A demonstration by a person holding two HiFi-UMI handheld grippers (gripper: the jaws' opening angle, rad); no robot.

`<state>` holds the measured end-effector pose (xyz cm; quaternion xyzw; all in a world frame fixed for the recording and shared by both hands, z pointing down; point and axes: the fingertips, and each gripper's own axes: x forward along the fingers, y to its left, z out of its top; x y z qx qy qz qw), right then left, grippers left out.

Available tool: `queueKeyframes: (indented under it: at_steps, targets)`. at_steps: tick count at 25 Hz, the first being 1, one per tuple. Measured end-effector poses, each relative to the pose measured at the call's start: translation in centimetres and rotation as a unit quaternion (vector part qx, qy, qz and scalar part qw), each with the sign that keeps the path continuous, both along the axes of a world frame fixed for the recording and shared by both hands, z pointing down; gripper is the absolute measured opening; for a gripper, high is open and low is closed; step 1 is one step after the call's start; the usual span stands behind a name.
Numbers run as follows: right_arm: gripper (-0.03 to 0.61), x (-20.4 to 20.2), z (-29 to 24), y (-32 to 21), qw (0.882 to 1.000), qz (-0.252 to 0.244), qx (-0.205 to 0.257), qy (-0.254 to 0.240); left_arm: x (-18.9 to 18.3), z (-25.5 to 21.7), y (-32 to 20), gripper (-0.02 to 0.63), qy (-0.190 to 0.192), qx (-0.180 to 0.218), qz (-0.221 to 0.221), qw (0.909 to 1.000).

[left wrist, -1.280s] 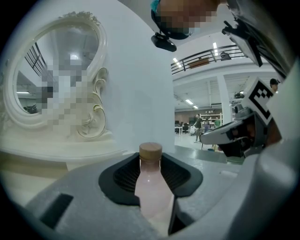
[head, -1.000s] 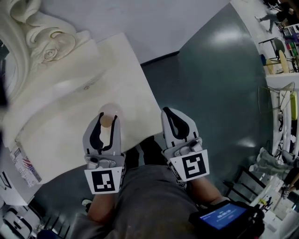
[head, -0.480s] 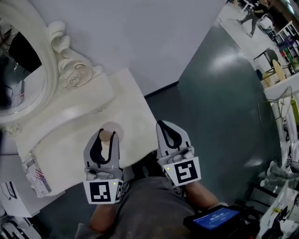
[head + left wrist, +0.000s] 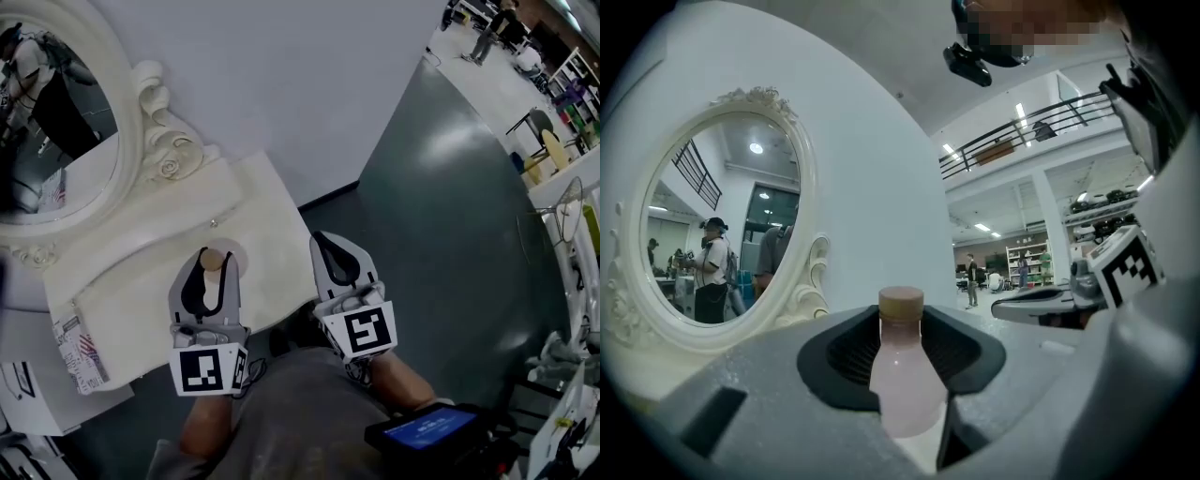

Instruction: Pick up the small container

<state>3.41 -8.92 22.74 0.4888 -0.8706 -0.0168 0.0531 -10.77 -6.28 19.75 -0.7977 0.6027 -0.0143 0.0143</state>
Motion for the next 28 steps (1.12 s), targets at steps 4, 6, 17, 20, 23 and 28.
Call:
queueKeyframes:
  at_steps: [4, 6, 17, 20, 23, 28]
  targets:
    - [0.012, -0.4, -0.5, 0.3, 1.0, 0.003, 0.006, 0.002, -0.4, -0.2, 0.4, 0.144, 0.006, 0.002, -0.001, 1.0]
    - [0.012, -0.7, -0.5, 0.5, 1.0, 0.001, 0.007, 0.0, -0.7, -0.2, 0.5, 0.144, 0.008, 0.002, -0.002, 1.0]
    - [0.012, -1.3, -0.4, 0.8, 1.0, -0.003, 0.012, 0.011, -1.5, -0.5, 0.3, 0.144, 0.01, 0.004, -0.01, 0.9999]
    - [0.012, -1.3, -0.3, 0.8, 1.0, -0.004, 0.012, 0.011, -1.5, -0.5, 0.2, 0.144, 0.012, 0.005, -0.011, 0.9999]
    - [0.012, -1.3, -0.2, 0.8, 1.0, -0.005, 0.013, 0.01, -1.4, -0.5, 0.3, 0.144, 0.011, 0.006, -0.009, 0.9999]
    - [0.012, -1.3, -0.2, 0.9, 1.0, -0.007, 0.011, 0.014, -1.2, -0.5, 0.3, 0.144, 0.009, 0.004, -0.007, 0.9999]
